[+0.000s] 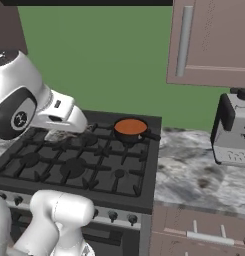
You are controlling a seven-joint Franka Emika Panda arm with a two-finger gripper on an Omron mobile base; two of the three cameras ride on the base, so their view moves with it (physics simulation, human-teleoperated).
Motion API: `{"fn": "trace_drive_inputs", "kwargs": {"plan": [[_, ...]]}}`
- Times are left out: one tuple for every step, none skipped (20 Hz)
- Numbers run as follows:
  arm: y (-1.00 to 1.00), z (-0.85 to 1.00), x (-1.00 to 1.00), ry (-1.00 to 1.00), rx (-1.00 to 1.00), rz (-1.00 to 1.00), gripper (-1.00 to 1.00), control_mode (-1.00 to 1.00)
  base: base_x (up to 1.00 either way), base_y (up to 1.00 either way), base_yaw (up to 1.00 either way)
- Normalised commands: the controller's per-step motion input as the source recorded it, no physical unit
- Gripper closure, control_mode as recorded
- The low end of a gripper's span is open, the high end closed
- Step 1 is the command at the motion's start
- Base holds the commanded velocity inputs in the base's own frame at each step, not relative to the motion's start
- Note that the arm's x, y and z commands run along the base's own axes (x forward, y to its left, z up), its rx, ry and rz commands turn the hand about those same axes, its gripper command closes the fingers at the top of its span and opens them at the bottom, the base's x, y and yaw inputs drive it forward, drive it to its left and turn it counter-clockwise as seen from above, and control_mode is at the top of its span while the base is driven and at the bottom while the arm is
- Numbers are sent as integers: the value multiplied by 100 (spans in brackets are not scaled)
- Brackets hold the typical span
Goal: Retrieve the fish from the fridge and place it on the saucepan with marinade on the stove.
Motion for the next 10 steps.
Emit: {"fn": "trace_drive_inputs", "kwargs": {"plan": [[0,-24,100,4,0,0,100,-100,0,0,0],[0,-26,100,4,0,0,100,-100,0,0,0],[-7,-29,89,1,1,0,100,-100,0,0,0],[-4,-29,89,1,0,0,100,-100,0,0,0],[0,-34,99,4,0,0,100,-100,0,0,0],[0,-39,96,4,0,0,100,-100,0,0,0],[0,-41,95,5,0,0,100,-100,0,0,0],[0,-41,90,6,0,0,100,-100,0,0,0],[0,-39,89,6,0,0,100,-100,0,0,0],[0,-38,84,8,0,0,100,-100,0,0,0]]}}
